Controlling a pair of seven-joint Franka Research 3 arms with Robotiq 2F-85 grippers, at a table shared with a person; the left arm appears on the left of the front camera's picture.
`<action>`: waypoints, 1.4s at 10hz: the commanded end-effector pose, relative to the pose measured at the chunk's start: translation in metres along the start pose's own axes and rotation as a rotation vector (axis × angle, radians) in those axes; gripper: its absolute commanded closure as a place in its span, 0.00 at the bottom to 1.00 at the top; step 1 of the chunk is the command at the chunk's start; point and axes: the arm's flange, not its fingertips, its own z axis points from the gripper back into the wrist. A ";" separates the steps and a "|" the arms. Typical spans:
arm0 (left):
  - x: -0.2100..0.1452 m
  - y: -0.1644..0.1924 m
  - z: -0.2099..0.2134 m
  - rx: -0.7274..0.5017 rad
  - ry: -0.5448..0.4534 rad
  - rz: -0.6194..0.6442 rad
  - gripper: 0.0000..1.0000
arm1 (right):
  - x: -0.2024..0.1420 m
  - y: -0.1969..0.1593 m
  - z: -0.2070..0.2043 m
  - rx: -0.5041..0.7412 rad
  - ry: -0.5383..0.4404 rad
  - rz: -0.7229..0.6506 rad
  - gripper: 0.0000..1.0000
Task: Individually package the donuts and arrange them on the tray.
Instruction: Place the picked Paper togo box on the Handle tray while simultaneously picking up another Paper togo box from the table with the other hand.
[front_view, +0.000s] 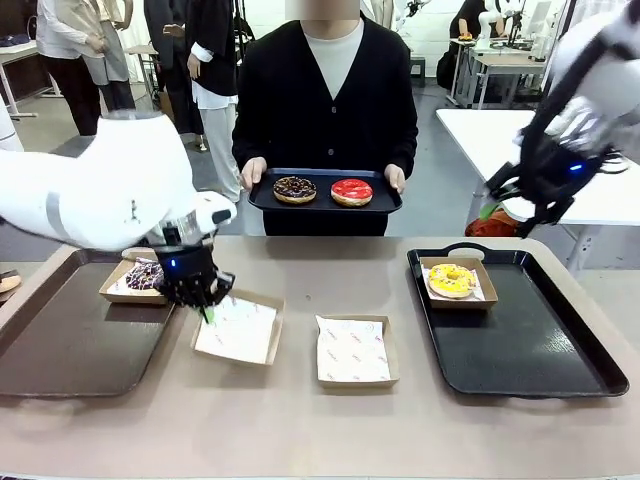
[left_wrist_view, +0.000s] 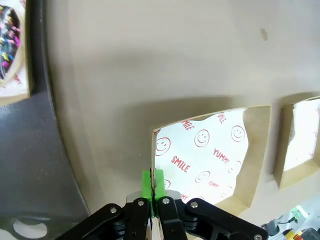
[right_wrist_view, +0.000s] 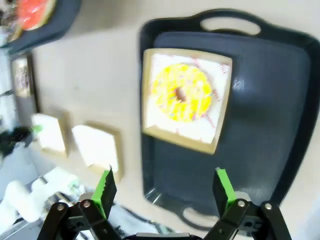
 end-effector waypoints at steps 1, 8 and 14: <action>0.017 0.000 0.038 0.032 -0.038 0.041 1.00 | -0.040 -0.044 0.035 0.168 -0.013 -0.023 0.00; 0.104 0.007 0.099 0.057 -0.036 0.141 1.00 | -0.158 -0.148 0.083 0.530 -0.220 -0.074 0.00; 0.136 0.014 0.088 0.063 0.019 0.185 1.00 | -0.192 -0.208 0.043 0.676 -0.263 -0.136 0.00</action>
